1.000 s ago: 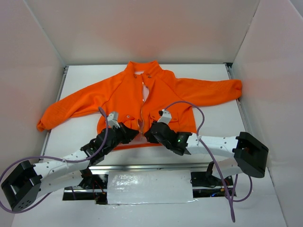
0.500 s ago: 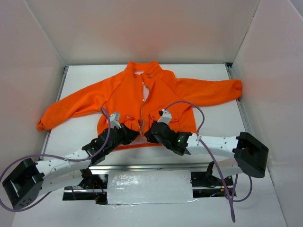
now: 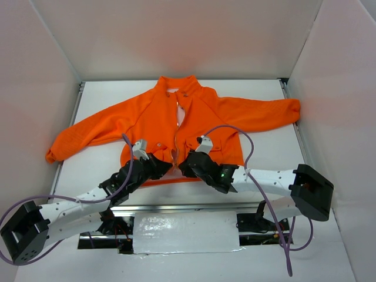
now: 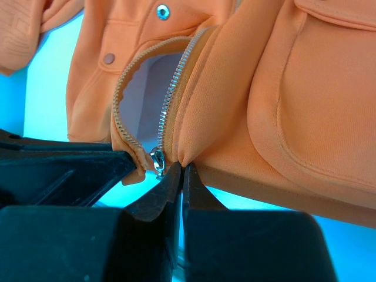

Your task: Zip up the jacket

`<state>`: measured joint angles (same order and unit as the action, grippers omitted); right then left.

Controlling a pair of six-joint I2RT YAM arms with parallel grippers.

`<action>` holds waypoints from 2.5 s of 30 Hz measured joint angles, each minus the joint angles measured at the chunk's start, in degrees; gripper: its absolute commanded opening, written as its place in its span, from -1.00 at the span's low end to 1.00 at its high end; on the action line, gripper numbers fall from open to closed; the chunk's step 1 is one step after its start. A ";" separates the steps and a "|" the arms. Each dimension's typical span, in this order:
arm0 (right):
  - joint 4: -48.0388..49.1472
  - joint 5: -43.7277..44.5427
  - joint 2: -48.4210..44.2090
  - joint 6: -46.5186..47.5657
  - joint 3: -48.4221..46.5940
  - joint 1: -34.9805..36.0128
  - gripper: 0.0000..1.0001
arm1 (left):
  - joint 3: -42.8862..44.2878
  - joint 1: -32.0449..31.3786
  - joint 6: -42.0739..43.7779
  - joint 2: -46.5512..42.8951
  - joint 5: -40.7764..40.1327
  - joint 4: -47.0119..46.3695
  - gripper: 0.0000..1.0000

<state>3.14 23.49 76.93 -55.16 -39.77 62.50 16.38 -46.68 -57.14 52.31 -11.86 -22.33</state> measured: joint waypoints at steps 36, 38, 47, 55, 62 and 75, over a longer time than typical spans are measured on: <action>5.77 -1.18 -3.41 4.09 3.52 0.00 -1.00 | 3.02 -0.04 1.44 0.68 -2.75 3.15 -1.00; 5.79 -1.20 -3.41 4.07 3.52 0.00 -1.00 | 3.02 -0.04 1.46 0.42 -2.75 3.23 -1.00; 5.90 -1.20 -3.41 4.04 3.52 0.00 -1.00 | 3.02 -0.04 1.49 -1.16 -2.82 3.56 -1.00; 6.19 -1.18 -3.41 4.04 3.52 0.00 -1.00 | 3.02 -0.04 1.44 -1.05 -2.80 3.67 -1.00; 6.27 -1.16 -3.30 4.04 3.52 0.00 -1.00 | 3.02 -0.04 1.44 -0.57 -2.38 3.56 -1.00; 6.27 -1.16 -2.49 4.02 3.50 0.00 -1.00 | 3.02 -0.04 1.44 -0.46 -2.21 3.50 -1.00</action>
<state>9.41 22.33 74.43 -51.13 -36.27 62.50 19.40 -46.72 -55.70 51.86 -14.06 -18.83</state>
